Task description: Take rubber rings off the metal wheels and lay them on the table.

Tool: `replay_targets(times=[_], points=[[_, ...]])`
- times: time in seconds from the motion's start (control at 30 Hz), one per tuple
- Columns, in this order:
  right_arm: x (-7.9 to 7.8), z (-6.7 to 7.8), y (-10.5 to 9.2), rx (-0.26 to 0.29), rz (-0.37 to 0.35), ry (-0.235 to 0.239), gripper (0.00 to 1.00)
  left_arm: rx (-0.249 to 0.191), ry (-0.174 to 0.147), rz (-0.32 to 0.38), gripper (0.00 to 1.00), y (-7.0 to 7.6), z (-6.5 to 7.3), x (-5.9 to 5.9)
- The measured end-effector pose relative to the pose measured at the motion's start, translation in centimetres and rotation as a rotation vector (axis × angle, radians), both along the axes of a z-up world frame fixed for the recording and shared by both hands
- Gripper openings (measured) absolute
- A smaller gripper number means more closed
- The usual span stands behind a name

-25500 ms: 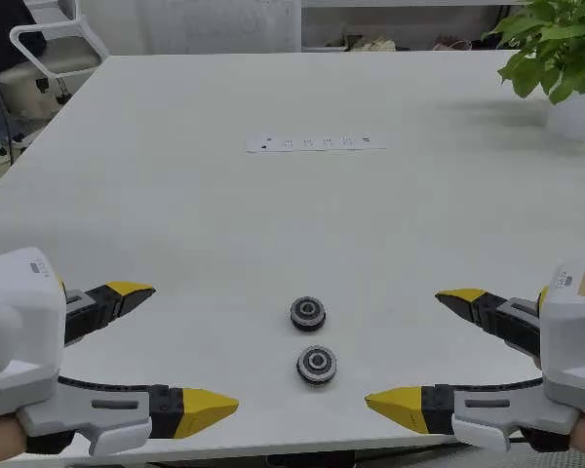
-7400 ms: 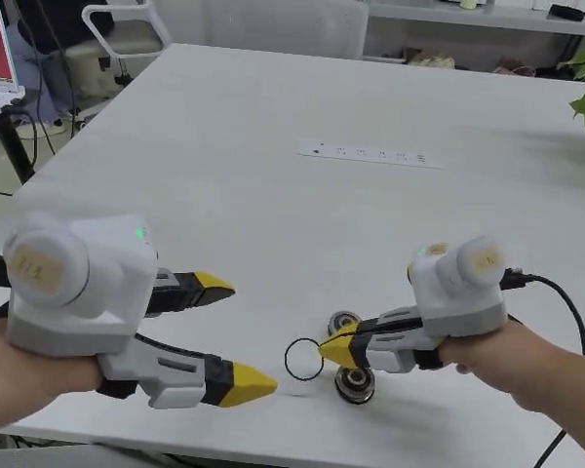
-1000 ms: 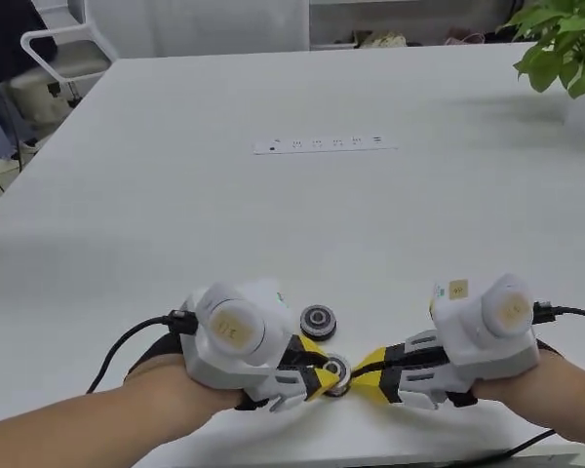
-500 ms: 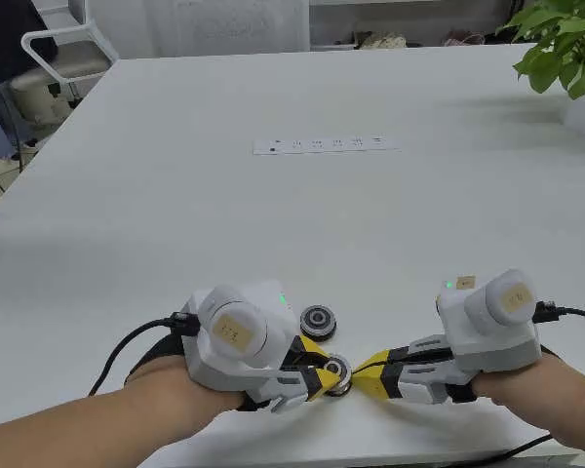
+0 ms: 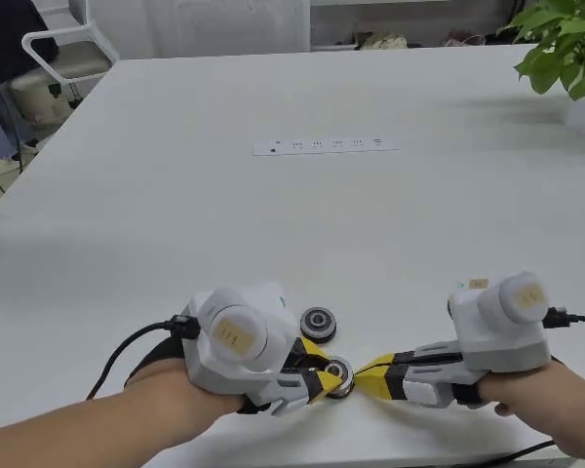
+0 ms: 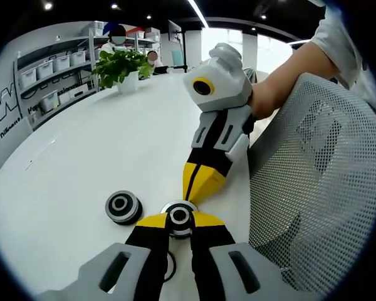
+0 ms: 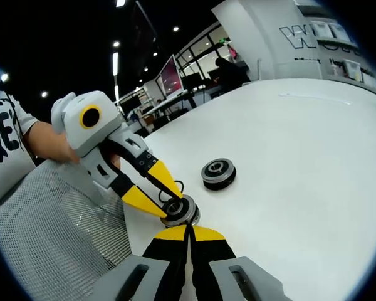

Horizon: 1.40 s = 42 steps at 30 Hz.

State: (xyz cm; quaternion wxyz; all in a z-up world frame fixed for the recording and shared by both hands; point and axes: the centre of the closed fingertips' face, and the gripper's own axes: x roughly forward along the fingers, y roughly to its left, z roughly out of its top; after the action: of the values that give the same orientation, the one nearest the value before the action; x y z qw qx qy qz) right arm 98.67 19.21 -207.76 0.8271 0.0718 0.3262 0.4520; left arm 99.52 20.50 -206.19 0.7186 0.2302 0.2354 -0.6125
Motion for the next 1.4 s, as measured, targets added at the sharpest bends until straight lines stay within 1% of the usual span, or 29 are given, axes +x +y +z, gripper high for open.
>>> replay_targets(times=[0.13, 0.17, 0.27, 0.43, 0.63, 0.8, 0.87, 0.97, 1.0, 1.1, 1.23, 1.4], points=[[0.1, 0.0, 0.0, 0.006, -0.007, 0.004, 0.0, -0.001, 0.0, 0.0, 0.07, 0.0, 0.0, 0.0], [0.2, 0.1, 0.0, 0.011, -0.015, -0.003, 0.0, -0.001, 0.0, 0.0, 0.07, 0.0, 0.0, 0.0], [0.4, 0.3, -0.1, 0.02, -0.03, -0.001, 0.0, -0.001, 0.0, 0.001, 0.07, 0.0, 0.0, 0.0], [0.4, 0.4, -0.1, 0.024, -0.034, -0.001, 0.0, -0.001, 0.0, 0.004, 0.07, 0.0, 0.0, 0.0], [0.4, 0.6, -0.1, 0.043, -0.042, 0.004, 0.0, 0.0, -0.002, 0.005, 0.07, 0.0, 0.0, 0.0], [0.6, 1.0, -0.1, 0.074, -0.056, 0.016, 0.0, 0.0, -0.004, 0.005, 0.07, 0.0, 0.0, 0.0], [0.6, 1.0, 0.0, 0.076, -0.055, 0.019, 0.0, 0.001, -0.004, 0.005, 0.07, -0.1, 0.0, 0.0], [0.6, 1.1, 0.0, 0.098, -0.068, 0.041, 0.0, 0.0, -0.003, 0.007, 0.07, 0.0, 0.0, 0.0], [0.6, 1.2, 0.0, 0.12, -0.082, 0.065, 0.0, 0.0, -0.003, 0.008, 0.07, -0.1, 0.0, 0.0], [0.5, 1.3, 0.0, 0.115, -0.079, 0.059, 0.0, -0.001, -0.003, 0.009, 0.07, -0.1, 0.0, -0.1], [0.6, 1.3, 0.1, 0.128, -0.087, 0.073, 0.0, -0.001, -0.003, 0.009, 0.07, -0.1, 0.0, -0.1], [0.6, 1.5, 0.2, 0.132, -0.088, 0.078, 0.0, 0.002, -0.005, 0.01, 0.07, -0.1, 0.0, -0.1]])
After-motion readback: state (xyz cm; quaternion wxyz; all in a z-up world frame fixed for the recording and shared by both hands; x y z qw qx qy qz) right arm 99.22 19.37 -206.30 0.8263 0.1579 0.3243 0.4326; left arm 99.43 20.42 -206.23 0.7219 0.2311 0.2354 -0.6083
